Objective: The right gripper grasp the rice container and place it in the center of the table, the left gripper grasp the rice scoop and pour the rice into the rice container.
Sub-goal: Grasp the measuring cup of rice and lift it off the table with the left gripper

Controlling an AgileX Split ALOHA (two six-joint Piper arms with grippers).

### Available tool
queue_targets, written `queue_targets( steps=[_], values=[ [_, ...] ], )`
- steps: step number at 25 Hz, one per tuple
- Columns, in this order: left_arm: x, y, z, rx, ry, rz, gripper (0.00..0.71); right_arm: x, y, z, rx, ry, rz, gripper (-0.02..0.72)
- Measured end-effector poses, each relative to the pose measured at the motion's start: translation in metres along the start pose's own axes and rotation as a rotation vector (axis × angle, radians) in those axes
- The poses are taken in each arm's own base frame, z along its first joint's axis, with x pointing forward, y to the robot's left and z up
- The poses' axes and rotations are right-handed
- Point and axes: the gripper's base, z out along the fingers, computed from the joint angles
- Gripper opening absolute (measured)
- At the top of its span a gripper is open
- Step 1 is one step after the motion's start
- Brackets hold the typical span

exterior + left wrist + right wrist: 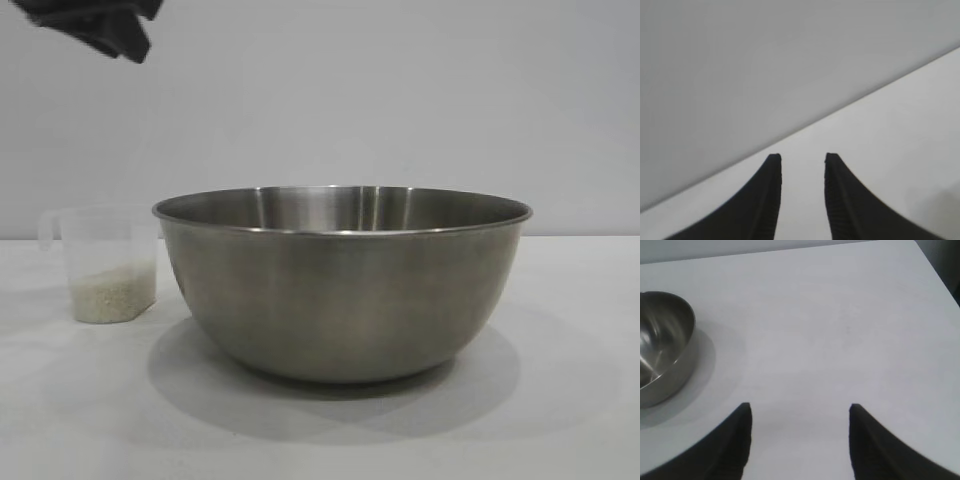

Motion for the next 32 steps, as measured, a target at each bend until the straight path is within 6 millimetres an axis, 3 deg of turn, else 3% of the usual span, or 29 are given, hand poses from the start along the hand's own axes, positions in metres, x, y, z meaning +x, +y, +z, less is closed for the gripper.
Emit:
queue_targets(
  steps=[4,7,18,22,32],
  values=[
    [0.030,0.001,-0.025,-0.014,-0.002,-0.122,0.216,0.000,0.000,0.000,0.000,0.000,0.000,0.405],
    [0.047,-0.003,-0.039,0.015,0.010,-0.121,0.269,0.000,0.000,0.000,0.000,0.000,0.000,0.349],
    [0.095,-0.010,-0.073,0.033,0.047,-0.087,0.264,0.000,0.000,0.000,0.000,0.000,0.000,0.354],
    [0.103,-0.009,-0.067,0.007,0.029,-0.055,0.264,0.000,0.000,0.000,0.000,0.000,0.000,0.354],
    [0.145,-0.013,-0.042,-0.010,0.081,-0.065,0.264,0.000,0.000,0.000,0.000,0.000,0.000,0.354]
  ],
)
